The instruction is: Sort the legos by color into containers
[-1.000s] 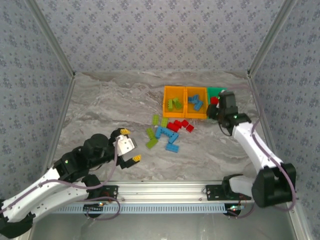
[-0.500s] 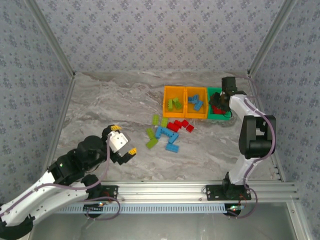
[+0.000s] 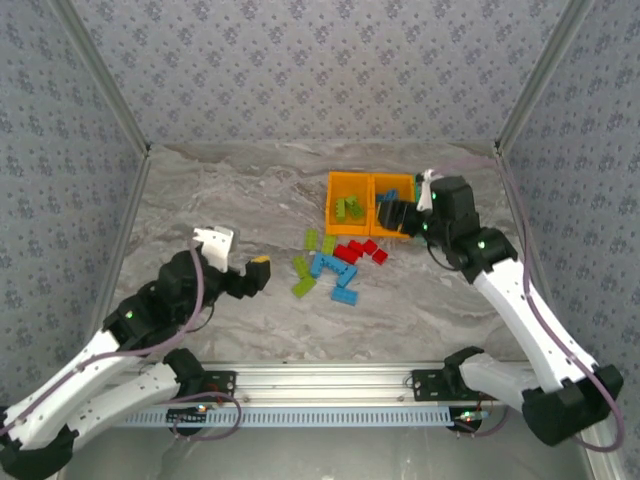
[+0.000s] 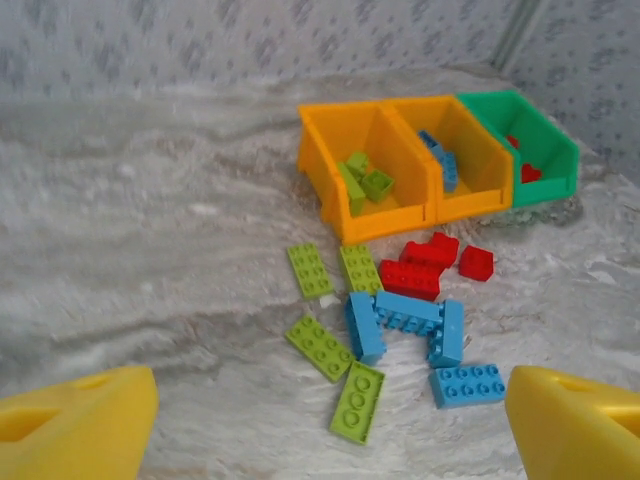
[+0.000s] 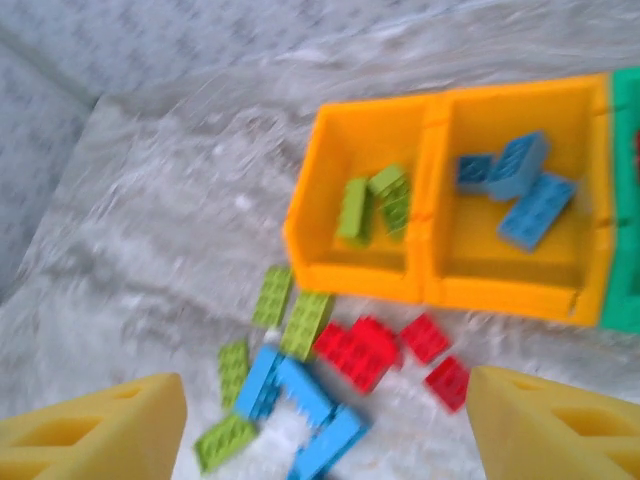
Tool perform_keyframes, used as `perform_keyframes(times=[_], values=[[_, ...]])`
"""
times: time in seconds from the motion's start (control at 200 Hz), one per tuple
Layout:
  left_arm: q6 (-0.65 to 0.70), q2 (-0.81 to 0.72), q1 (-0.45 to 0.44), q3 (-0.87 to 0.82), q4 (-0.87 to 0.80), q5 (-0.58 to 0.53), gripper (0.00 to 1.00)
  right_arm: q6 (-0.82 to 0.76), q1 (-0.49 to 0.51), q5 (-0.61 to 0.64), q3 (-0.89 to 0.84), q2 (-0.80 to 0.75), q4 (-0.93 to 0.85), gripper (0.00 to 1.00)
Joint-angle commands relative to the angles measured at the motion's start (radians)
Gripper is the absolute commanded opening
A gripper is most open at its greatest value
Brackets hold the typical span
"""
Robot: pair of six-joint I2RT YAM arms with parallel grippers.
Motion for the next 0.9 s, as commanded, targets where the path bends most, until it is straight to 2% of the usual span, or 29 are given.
perform_keyframes(times=[0.0,0.075,0.2,0.29,0.49,0.71,0.82,0.894], values=[[-0.296,0.135,-0.002,-0.016,0.093,0.082,0.89,0.026,0.064,-0.050,-0.070,-0.043,-0.118,0.79],[-0.338,0.255,-0.042,-0.025,0.183,0.158,0.92,0.054,0.103,-0.011,-0.078,-0.070,-0.173,0.82],[-0.317,0.470,-0.177,0.026,0.248,0.114,0.95,0.116,0.120,0.192,-0.079,-0.108,-0.295,0.93],[-0.299,0.616,-0.225,0.090,0.248,0.111,0.96,0.140,0.117,0.275,-0.086,-0.134,-0.327,0.98],[-0.284,0.891,-0.250,0.182,0.296,0.139,0.96,0.161,0.108,0.318,-0.108,-0.159,-0.318,1.00],[-0.256,1.106,-0.273,0.284,0.321,0.179,0.95,0.160,0.102,0.318,-0.123,-0.159,-0.336,1.00],[-0.256,1.174,-0.284,0.325,0.275,0.143,0.92,0.161,0.101,0.319,-0.132,-0.167,-0.339,1.00],[-0.255,1.208,-0.295,0.352,0.226,0.110,0.84,0.161,0.101,0.314,-0.139,-0.171,-0.339,1.00]])
